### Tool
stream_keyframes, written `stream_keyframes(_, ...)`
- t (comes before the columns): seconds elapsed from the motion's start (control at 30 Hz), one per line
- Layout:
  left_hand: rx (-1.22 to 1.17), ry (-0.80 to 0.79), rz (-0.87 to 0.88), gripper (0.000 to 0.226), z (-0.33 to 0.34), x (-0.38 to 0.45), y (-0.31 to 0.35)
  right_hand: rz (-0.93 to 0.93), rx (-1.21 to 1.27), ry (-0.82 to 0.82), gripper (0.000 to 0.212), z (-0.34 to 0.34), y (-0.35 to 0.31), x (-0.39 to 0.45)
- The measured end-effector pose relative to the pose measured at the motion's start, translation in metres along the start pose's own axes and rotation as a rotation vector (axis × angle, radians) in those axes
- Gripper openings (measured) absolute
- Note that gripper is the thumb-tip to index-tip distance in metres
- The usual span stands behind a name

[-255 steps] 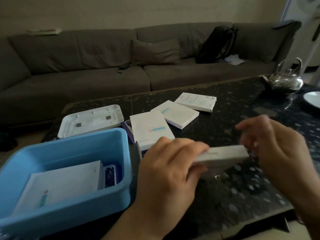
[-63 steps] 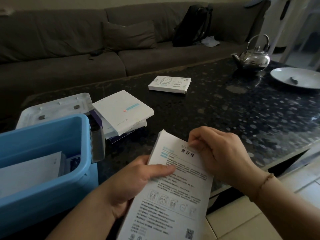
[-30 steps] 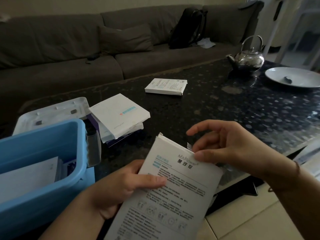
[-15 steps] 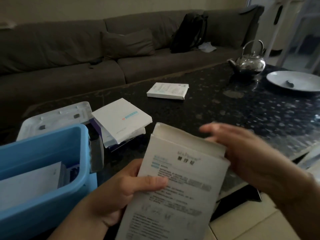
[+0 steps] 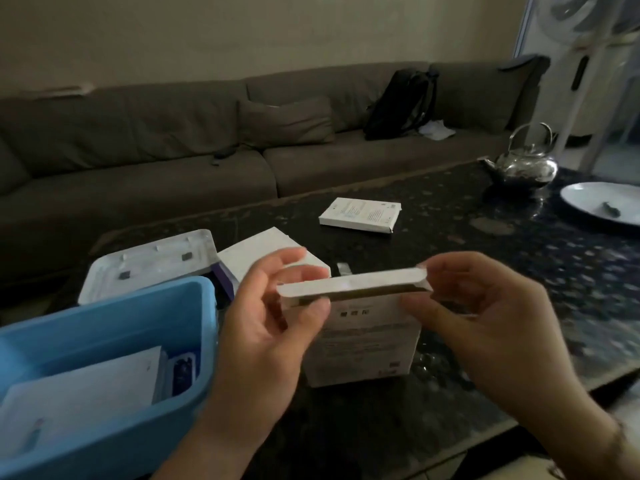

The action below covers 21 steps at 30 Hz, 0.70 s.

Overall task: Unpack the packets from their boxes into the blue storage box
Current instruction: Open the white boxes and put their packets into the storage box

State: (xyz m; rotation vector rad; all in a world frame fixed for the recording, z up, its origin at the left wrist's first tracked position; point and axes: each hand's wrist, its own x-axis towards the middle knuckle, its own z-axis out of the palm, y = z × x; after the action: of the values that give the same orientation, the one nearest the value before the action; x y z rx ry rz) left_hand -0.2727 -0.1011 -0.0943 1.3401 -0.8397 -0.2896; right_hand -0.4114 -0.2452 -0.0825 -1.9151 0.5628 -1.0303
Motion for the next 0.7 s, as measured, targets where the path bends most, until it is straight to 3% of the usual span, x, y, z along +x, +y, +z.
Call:
stream_keyframes(0.17,0.026,0.166,0.301,0.028,0.007,-0.010,-0.005,-0.010,0.115,0.007,0.025,0.002,0.009,-0.005)
stream_keyframes(0.33,0.379,0.184,0.598,0.017,0.001,-0.011,-0.011,-0.072,0.178,0.113,0.011,0.002,0.016,-0.015)
stream_keyframes(0.47,0.349,0.162,0.566,0.017,0.000,-0.012,-0.011,-0.177,0.193,0.187,0.013,0.008,0.025,-0.029)
stream_keyframes(0.57,0.281,0.118,0.412,0.013,0.003,-0.012,-0.005,-0.193,0.273,0.280,0.015,0.014,0.031,-0.039)
stream_keyframes(0.7,0.296,0.260,0.426,0.022,0.013,-0.015,-0.005,-0.265,0.299,0.345,0.023,0.022,0.032,-0.038)
